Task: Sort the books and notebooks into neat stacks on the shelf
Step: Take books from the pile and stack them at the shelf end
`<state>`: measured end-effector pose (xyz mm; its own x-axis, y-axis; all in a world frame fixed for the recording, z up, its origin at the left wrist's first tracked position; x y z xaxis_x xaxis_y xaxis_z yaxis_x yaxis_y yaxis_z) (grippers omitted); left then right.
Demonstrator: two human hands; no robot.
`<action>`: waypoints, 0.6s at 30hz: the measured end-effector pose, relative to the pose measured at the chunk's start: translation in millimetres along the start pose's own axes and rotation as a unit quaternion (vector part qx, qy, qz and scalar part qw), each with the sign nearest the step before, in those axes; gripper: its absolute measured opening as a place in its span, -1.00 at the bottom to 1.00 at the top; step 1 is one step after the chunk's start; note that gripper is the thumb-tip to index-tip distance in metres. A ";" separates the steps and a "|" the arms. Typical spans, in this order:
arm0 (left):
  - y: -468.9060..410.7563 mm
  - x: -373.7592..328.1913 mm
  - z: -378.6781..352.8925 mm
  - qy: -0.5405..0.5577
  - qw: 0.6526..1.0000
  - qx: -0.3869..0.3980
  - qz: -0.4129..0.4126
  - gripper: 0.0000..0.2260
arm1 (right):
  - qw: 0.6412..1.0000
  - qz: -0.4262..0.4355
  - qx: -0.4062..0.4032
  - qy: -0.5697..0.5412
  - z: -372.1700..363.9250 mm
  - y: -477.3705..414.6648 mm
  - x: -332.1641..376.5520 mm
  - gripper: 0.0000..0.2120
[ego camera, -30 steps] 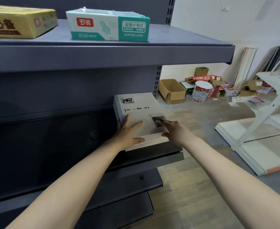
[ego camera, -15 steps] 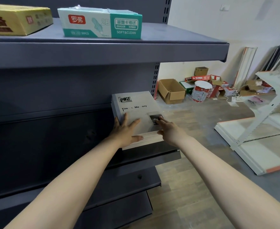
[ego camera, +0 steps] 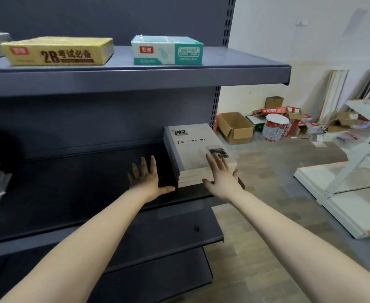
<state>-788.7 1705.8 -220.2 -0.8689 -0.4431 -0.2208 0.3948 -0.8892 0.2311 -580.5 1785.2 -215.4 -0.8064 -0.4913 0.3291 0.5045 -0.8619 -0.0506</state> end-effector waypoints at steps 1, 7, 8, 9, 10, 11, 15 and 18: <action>4.7 7.5 4.1 -0.009 1.000 -0.004 0.001 0.04 | 1.000 0.004 0.001 -0.006 -0.5 0.2 8.8 -0.25; 28.4 55.1 22.9 -0.030 0.999 -0.041 0.002 -0.06 | 0.998 0.050 0.009 -0.027 -10.4 6.5 71.9 -0.26; 33.2 63.8 23.9 -0.032 0.999 -0.043 -0.001 -0.08 | 0.998 0.060 0.009 -0.019 -14.3 7.5 81.1 -0.27; 38.3 73.1 25.0 -0.036 0.998 -0.044 -0.002 -0.10 | 0.997 0.070 0.011 -0.010 -18.3 8.7 90.1 -0.28; 43.8 83.2 26.2 -0.041 0.998 -0.047 -0.001 -0.13 | 0.997 0.079 0.013 -0.003 -22.7 9.7 99.7 -0.29; 48.9 94.0 27.1 -0.045 0.998 -0.049 0.001 -0.15 | 0.996 0.088 0.016 0.001 -27.0 11.0 109.4 -0.31; 69.5 140.1 29.5 -0.052 0.996 -0.064 0.021 -0.20 | 0.992 0.126 0.018 -0.001 -43.7 15.1 152.5 -0.36; 86.5 173.1 35.5 -0.067 0.993 -0.095 0.036 -0.24 | 0.987 0.157 0.029 0.007 -56.2 17.7 186.0 -0.39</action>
<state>-915.6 1556.2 -204.8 -0.8630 -0.4990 -0.0786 0.4959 -0.8665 0.0565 -738.9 1671.6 -208.1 -0.6112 -0.7353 0.2930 0.7470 -0.6582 -0.0934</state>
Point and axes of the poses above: each hand's wrist, its own y-axis away from the middle knuckle, its own z-axis out of the back of the hand, x = y × z, the point moved 3 cm from there along -y, towards the middle knuckle, and after that the axes turned 2 degrees about z, right-handed, at the moved point
